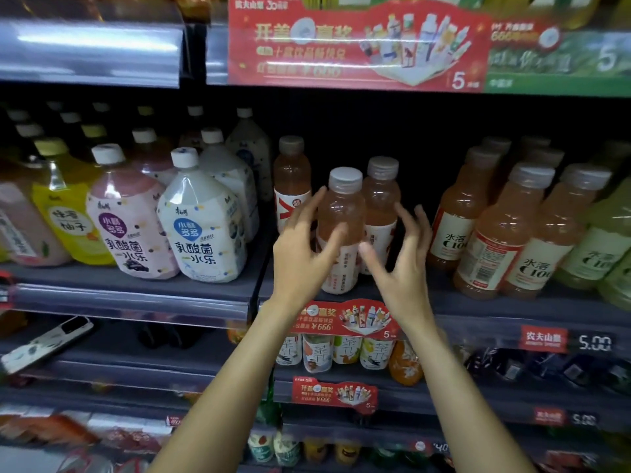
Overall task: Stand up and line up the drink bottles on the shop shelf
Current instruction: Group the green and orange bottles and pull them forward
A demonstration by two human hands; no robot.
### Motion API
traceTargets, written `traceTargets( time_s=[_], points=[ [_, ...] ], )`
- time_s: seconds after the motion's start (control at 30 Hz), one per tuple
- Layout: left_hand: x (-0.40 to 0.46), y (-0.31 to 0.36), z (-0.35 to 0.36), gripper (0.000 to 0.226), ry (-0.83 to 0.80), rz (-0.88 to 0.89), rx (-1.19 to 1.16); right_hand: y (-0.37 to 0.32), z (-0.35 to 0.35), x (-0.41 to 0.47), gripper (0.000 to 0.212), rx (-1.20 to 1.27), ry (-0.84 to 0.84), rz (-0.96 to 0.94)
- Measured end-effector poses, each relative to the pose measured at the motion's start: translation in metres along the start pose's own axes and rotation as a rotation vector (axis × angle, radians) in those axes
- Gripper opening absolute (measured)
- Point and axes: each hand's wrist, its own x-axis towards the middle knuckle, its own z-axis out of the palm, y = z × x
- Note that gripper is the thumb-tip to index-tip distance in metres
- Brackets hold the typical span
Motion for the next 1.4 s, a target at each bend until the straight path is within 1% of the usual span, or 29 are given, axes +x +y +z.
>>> traceTargets(
  time_s=[0.1, 0.13, 0.17, 0.2, 0.27, 0.33, 0.47, 0.57, 0.63, 0.8, 0.9, 1.0, 1.07, 1.13, 1.17, 1.23, 1.3, 1.4],
  points=[
    [0.004, -0.007, -0.01, 0.043, -0.044, -0.133, -0.308, -0.004, 0.015, -0.01, 0.095, -0.144, 0.026, -0.017],
    [0.004, -0.012, -0.011, 0.039, -0.053, -0.148, -0.363, -0.006, 0.023, -0.01, 0.099, -0.188, 0.039, -0.006],
    [0.003, -0.018, -0.013, 0.037, -0.049, -0.149, -0.368, -0.009, 0.03, -0.009, 0.101, -0.215, 0.054, 0.018],
    [0.003, -0.023, -0.014, 0.038, -0.024, -0.141, -0.329, -0.012, 0.035, -0.007, 0.101, -0.228, 0.071, 0.041],
    [0.002, -0.042, -0.014, 0.043, 0.061, -0.093, -0.121, -0.014, 0.041, -0.005, 0.098, -0.236, 0.102, 0.059],
    [0.003, -0.059, -0.011, 0.05, 0.095, -0.074, 0.013, -0.013, 0.042, -0.005, 0.095, -0.222, 0.104, 0.057],
    [0.02, -0.073, -0.002, 0.069, 0.03, -0.083, 0.248, -0.01, 0.04, -0.005, 0.095, -0.199, 0.083, 0.069],
    [0.038, -0.078, 0.008, 0.089, -0.032, -0.165, 0.456, -0.009, 0.04, -0.004, 0.097, -0.213, 0.079, 0.065],
    [0.046, -0.082, 0.015, 0.096, -0.064, -0.176, 0.508, -0.009, 0.041, -0.004, 0.097, -0.207, 0.09, 0.062],
    [0.054, -0.088, 0.022, 0.093, -0.078, -0.109, 0.41, -0.008, 0.042, -0.006, 0.097, -0.183, 0.1, 0.037],
    [0.053, -0.089, 0.021, 0.096, -0.079, -0.099, 0.37, -0.008, 0.041, -0.006, 0.098, -0.169, 0.087, 0.039],
    [0.047, -0.088, 0.01, 0.1, -0.11, -0.114, 0.224, -0.005, 0.037, -0.004, 0.099, -0.126, 0.039, 0.025],
    [0.042, -0.088, 0.001, 0.099, -0.145, -0.133, 0.064, -0.005, 0.036, -0.001, 0.099, -0.058, -0.008, 0.041],
    [0.036, -0.087, -0.005, 0.092, -0.142, -0.151, -0.093, -0.008, 0.036, -0.001, 0.096, 0.081, -0.064, 0.1],
    [0.033, -0.087, -0.007, 0.087, -0.131, -0.179, -0.161, -0.01, 0.038, -0.001, 0.094, 0.149, -0.09, 0.133],
    [0.031, -0.083, -0.009, 0.08, -0.124, -0.257, -0.277, -0.012, 0.041, -0.003, 0.09, 0.209, -0.128, 0.178],
    [0.031, -0.077, -0.009, 0.08, -0.152, -0.316, -0.342, -0.012, 0.045, -0.004, 0.087, 0.223, -0.161, 0.2],
    [0.035, -0.069, -0.009, 0.077, -0.203, -0.341, -0.374, -0.016, 0.051, -0.006, 0.094, 0.231, -0.222, 0.202]
  ],
)
